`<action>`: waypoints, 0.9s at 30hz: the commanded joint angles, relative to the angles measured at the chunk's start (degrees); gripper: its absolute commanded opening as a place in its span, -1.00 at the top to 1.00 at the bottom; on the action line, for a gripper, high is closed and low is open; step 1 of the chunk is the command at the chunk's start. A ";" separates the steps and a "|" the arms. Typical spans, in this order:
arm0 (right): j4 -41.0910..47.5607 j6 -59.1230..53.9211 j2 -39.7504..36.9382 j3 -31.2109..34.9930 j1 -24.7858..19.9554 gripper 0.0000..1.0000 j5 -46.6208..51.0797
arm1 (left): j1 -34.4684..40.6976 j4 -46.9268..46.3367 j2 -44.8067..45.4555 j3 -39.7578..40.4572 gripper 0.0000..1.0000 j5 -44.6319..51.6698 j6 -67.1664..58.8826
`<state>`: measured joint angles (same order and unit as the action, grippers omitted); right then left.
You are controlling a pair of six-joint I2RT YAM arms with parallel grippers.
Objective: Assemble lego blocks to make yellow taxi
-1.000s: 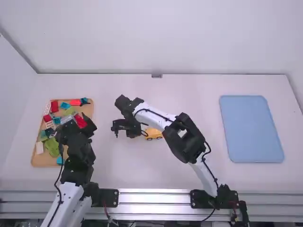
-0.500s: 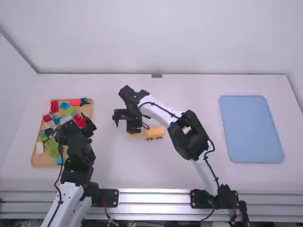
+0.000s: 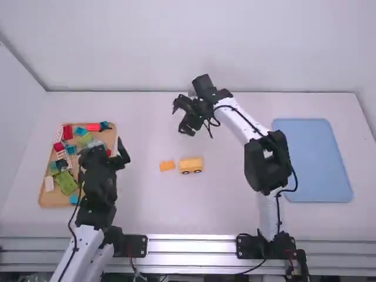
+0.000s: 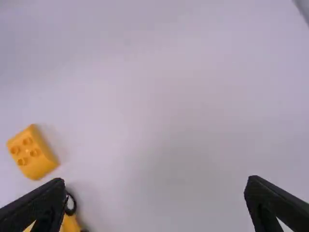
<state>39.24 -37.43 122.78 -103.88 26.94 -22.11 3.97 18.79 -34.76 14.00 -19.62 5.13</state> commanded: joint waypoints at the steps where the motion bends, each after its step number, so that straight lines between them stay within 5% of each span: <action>1: 1.01 1.07 -3.50 0.74 0.68 -0.96 0.74 | 0.11 0.07 -3.87 2.03 -0.98 10.49 -4.98; 6: -3.76 2.84 -6.43 8.79 -1.64 -0.96 0.17 | 0.11 -4.13 -13.18 8.35 -0.97 23.74 -10.69; 9: -15.34 6.93 -6.56 16.37 -4.46 -0.97 -0.79 | 0.11 -8.57 -22.73 14.82 -0.98 33.79 -20.81; 16: -16.20 13.60 -11.34 17.90 -8.98 -0.96 -0.59 | 0.11 -14.95 -37.53 24.06 -0.98 42.91 -39.95; 27: -19.58 7.61 -12.20 18.84 -12.09 -0.97 -0.81 | 0.15 -7.26 -48.28 24.13 -0.98 36.70 -50.56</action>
<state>19.31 -27.57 111.57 -85.69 15.44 -22.35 3.99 10.74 -81.91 37.12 17.56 -41.47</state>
